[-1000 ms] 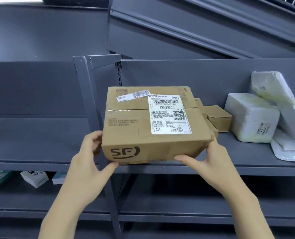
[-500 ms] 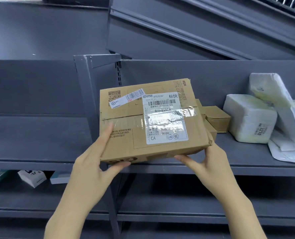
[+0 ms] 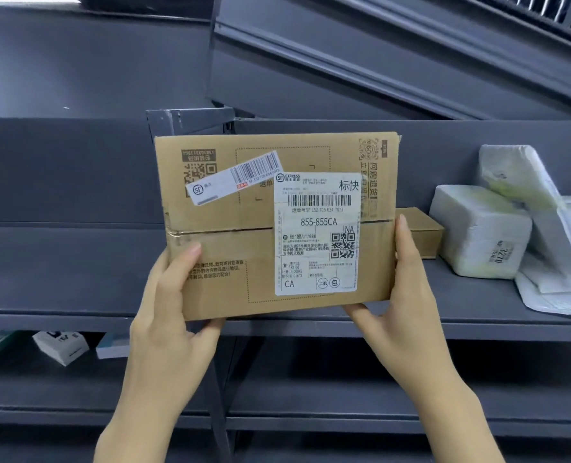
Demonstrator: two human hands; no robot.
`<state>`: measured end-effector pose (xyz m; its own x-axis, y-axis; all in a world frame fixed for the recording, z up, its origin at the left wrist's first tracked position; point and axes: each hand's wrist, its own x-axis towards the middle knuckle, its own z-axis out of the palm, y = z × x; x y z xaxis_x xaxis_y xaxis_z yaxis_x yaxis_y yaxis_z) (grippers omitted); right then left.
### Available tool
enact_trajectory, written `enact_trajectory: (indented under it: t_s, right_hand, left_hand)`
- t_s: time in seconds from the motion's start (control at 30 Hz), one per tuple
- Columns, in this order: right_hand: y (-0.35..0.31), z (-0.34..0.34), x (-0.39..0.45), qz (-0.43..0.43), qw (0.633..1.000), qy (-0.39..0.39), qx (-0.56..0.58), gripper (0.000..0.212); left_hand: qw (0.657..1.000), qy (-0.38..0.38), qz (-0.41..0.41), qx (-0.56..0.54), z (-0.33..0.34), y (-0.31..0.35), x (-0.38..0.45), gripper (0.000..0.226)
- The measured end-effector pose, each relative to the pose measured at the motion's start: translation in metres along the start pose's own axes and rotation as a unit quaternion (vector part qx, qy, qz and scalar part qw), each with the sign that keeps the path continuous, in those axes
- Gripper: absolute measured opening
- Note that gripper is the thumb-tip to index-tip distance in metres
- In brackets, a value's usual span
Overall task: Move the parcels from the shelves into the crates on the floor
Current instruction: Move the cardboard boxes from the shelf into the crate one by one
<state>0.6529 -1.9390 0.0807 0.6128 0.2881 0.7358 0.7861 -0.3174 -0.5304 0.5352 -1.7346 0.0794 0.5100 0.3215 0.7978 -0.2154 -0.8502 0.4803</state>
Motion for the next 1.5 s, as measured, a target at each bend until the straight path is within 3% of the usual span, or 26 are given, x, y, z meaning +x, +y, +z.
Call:
enact_trajectory:
  t_s: [0.3, 0.43, 0.63, 0.87, 1.07, 1.17, 1.33, 1.5]
  right_hand:
    - [-0.008, 0.000, -0.004, -0.007, 1.000, 0.008, -0.027, 0.113]
    - [-0.008, -0.004, -0.017, 0.032, 0.999, -0.005, -0.039, 0.111]
    - [0.002, -0.010, -0.066, 0.143, 0.982, -0.058, -0.112, 0.113]
    - [0.026, 0.000, -0.154, 0.284, 0.947, -0.093, -0.116, 0.108]
    - [0.066, 0.029, -0.234, 0.376, 0.906, -0.174, -0.084, 0.106]
    - [0.101, 0.046, -0.279, 0.387, 0.887, -0.239, -0.078, 0.105]
    - [0.160, 0.069, -0.373, 0.399, 0.837, -0.365, -0.081, 0.104]
    - [0.204, 0.082, -0.458, 0.431, 0.785, -0.440, -0.067, 0.102]
  left_hand:
    - [0.999, -0.015, -0.023, -0.027, -0.002, 0.000, -0.003, 0.107]
    - [0.996, -0.029, -0.049, -0.063, 0.006, -0.001, -0.012, 0.114]
    - [0.981, -0.146, -0.097, -0.087, 0.030, -0.014, -0.048, 0.117]
    - [0.945, -0.279, -0.154, -0.069, 0.060, -0.038, -0.127, 0.121]
    - [0.900, -0.353, -0.247, -0.066, 0.076, -0.060, -0.216, 0.100]
    - [0.847, -0.397, -0.350, -0.043, 0.093, -0.067, -0.272, 0.089]
    - [0.794, -0.425, -0.434, 0.012, 0.123, -0.087, -0.373, 0.089]
    - [0.738, -0.482, -0.469, 0.051, 0.140, -0.104, -0.469, 0.094]
